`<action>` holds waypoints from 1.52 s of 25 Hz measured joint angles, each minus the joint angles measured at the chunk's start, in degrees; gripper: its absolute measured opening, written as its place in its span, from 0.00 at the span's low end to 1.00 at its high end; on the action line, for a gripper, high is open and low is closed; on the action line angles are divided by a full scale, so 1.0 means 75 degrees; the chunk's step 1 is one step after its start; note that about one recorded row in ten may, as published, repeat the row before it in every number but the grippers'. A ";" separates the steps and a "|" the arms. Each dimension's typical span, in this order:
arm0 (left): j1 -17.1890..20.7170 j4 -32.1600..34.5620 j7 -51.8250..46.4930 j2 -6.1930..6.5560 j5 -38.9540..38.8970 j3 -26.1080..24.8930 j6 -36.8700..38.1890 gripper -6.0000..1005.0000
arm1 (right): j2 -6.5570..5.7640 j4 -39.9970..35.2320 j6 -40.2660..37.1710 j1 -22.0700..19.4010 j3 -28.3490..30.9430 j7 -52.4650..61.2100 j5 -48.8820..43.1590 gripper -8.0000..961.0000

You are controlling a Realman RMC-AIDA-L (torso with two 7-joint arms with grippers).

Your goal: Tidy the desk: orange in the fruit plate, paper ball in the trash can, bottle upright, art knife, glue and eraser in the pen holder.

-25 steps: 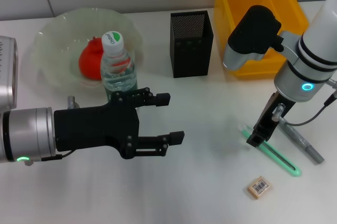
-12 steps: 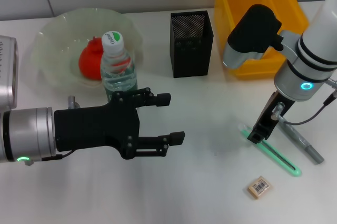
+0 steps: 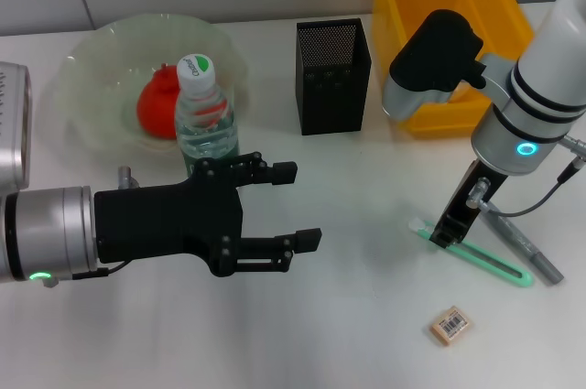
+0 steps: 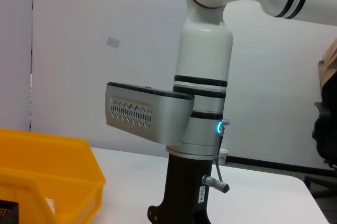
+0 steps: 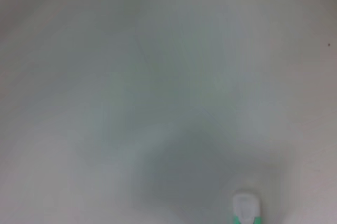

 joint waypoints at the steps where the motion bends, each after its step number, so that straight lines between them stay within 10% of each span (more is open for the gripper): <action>1: 0.0000 0.0001 0.0007 0.0000 0.0000 0.0000 0.0000 0.81 | 0.0000 0.0001 0.0001 0.0008 0.0000 0.0006 0.0000 0.21; 38: -0.0012 0.0000 0.0027 0.0001 0.0095 0.0000 -0.0051 0.81 | -0.0021 -0.0896 0.0013 -0.0071 0.0240 0.0066 0.0018 0.11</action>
